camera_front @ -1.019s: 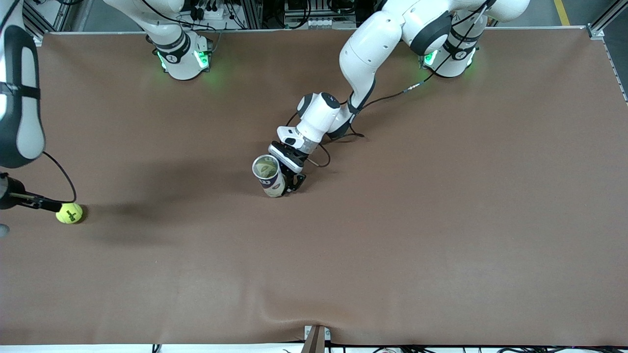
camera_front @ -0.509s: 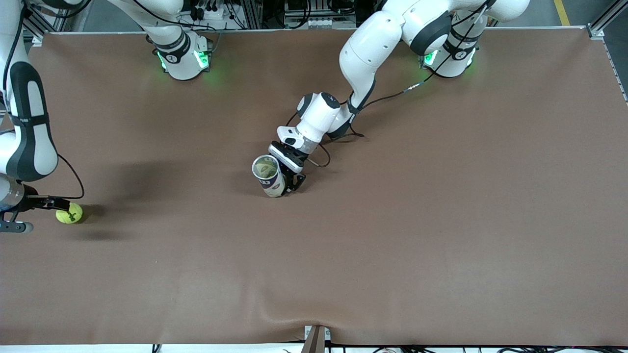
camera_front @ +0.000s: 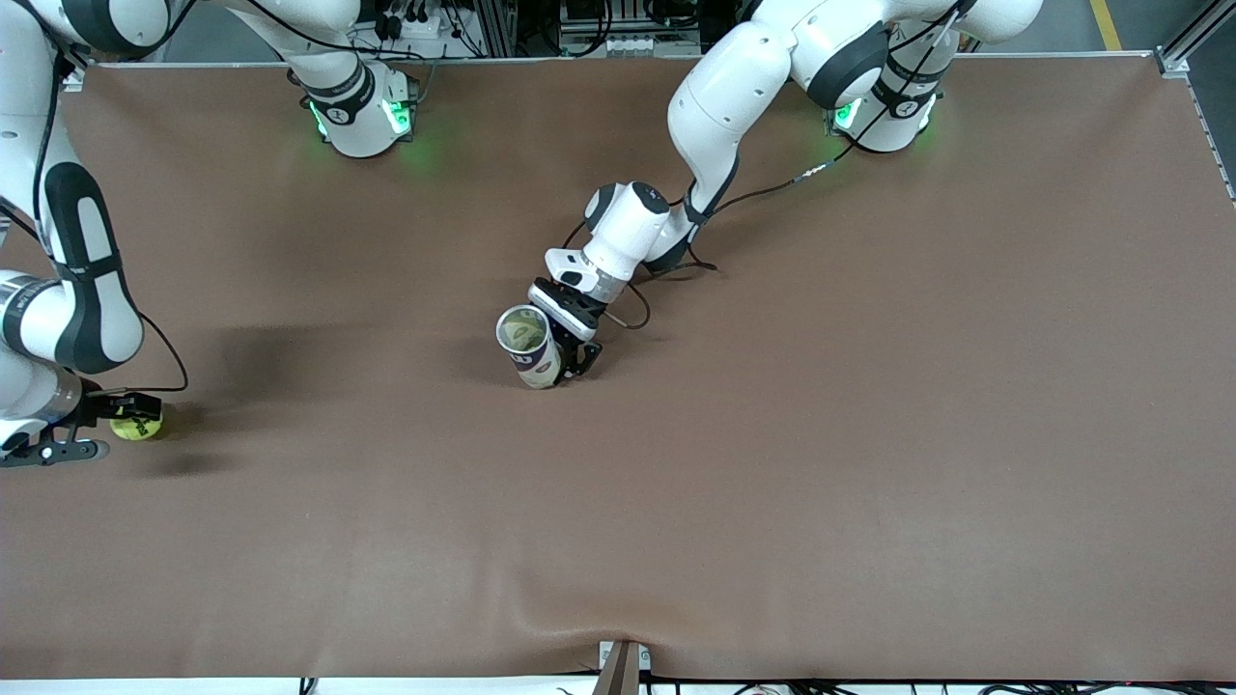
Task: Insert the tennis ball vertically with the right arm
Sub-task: 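Grasp the second tennis ball with the right gripper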
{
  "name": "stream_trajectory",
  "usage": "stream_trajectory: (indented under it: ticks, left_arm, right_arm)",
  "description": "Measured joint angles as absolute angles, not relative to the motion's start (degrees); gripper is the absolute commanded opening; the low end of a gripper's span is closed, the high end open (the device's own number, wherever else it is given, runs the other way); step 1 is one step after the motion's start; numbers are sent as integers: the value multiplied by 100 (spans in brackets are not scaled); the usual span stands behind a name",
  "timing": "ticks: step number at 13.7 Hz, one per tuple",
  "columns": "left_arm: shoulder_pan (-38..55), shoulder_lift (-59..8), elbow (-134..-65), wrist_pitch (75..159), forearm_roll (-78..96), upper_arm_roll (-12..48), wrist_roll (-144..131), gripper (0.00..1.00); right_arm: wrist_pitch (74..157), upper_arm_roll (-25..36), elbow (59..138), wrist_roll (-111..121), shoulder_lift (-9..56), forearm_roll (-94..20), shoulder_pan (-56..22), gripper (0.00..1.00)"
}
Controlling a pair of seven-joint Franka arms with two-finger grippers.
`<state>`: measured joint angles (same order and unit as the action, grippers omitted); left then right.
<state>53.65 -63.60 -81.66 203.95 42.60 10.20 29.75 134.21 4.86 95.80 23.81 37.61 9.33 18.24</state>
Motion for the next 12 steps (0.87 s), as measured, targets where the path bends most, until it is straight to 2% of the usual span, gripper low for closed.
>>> stream_trajectory:
  ticks: [5,6,7,8,9,10,12]
  left_arm:
    - [5366,-6360,-8166,20395,4261,1020,2972,85]
    - [5366,-6360,-8166,20395,4261,1020,2971,85]
    - [5366,-6360,-8166,20395,4261,1020,2970,85]
    - [5366,-6360,-8166,20395,4261,1020,2970,85]
    - [5366,-6360,-8166,20395,4261,1020,2970,85]
    - [5366,-6360,-8166,20395,4261,1020,2970,85]
    - [5366,-6360,-8166,20395,4261,1020,2969,85]
  right_arm:
    - [13570,489,9579,2533,3918,933,1912,100]
    - [13623,489,9580,2536,3963,929,1930,85]
    - [13669,489,9580,2536,4004,910,1941,63]
    - [13703,489,9579,2536,4037,852,1950,33]
    - [13734,489,9579,2536,4060,748,1959,13]
    - [13746,490,9565,2536,4063,675,1963,1]
    - [13717,451,9493,2537,4058,608,1953,0]
